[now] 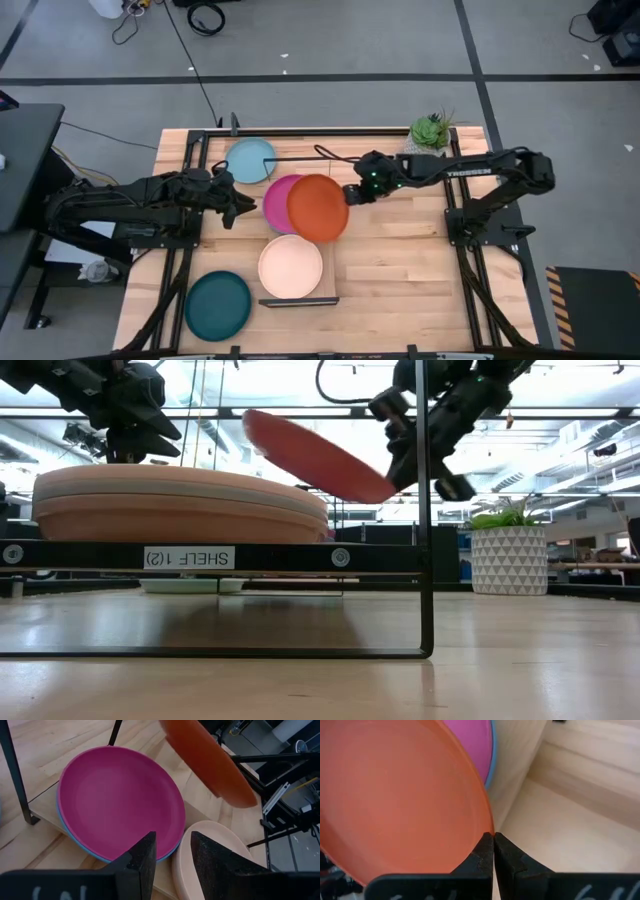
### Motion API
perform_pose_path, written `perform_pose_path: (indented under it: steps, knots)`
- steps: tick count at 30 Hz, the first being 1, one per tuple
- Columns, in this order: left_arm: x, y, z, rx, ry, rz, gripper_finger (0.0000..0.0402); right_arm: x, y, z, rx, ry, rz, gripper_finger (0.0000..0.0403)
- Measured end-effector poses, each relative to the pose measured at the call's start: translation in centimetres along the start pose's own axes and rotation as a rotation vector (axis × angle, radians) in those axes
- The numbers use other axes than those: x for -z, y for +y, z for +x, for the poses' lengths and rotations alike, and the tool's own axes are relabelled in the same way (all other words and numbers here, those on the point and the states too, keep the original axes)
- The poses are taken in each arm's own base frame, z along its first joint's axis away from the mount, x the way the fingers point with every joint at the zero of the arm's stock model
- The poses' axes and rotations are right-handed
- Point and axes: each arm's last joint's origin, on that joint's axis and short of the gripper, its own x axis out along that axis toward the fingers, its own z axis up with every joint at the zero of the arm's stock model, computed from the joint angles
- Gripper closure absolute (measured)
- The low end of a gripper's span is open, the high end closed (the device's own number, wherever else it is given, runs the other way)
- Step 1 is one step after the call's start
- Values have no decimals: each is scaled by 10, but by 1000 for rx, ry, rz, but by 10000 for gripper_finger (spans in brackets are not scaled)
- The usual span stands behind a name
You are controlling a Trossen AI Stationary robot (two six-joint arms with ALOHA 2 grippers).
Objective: Place and stack plates onto a shelf
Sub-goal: Stack the orange plate on top of the pink plate on the shelf
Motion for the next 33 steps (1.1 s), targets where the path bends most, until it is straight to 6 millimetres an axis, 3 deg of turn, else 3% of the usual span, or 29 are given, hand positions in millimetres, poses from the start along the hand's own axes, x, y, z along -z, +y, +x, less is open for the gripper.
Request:
perform_pose_path:
  steps: [5, 10, 19, 33]
  knots:
    - [0, 0, 0, -1, 1, 1, 272, -5, 0, 13, 46, -48, 22, 397]
    - [0, 0, 0, -1, 1, 7, 272, -18, 16, 18, 87, -122, -15, 397]
    - [0, 0, 0, -1, 1, 37, 272, -38, 32, 39, 140, -97, -85, 397]
    - [0, 0, 0, -1, 1, 30, 272, -44, 26, 49, 179, -88, -84, 397]
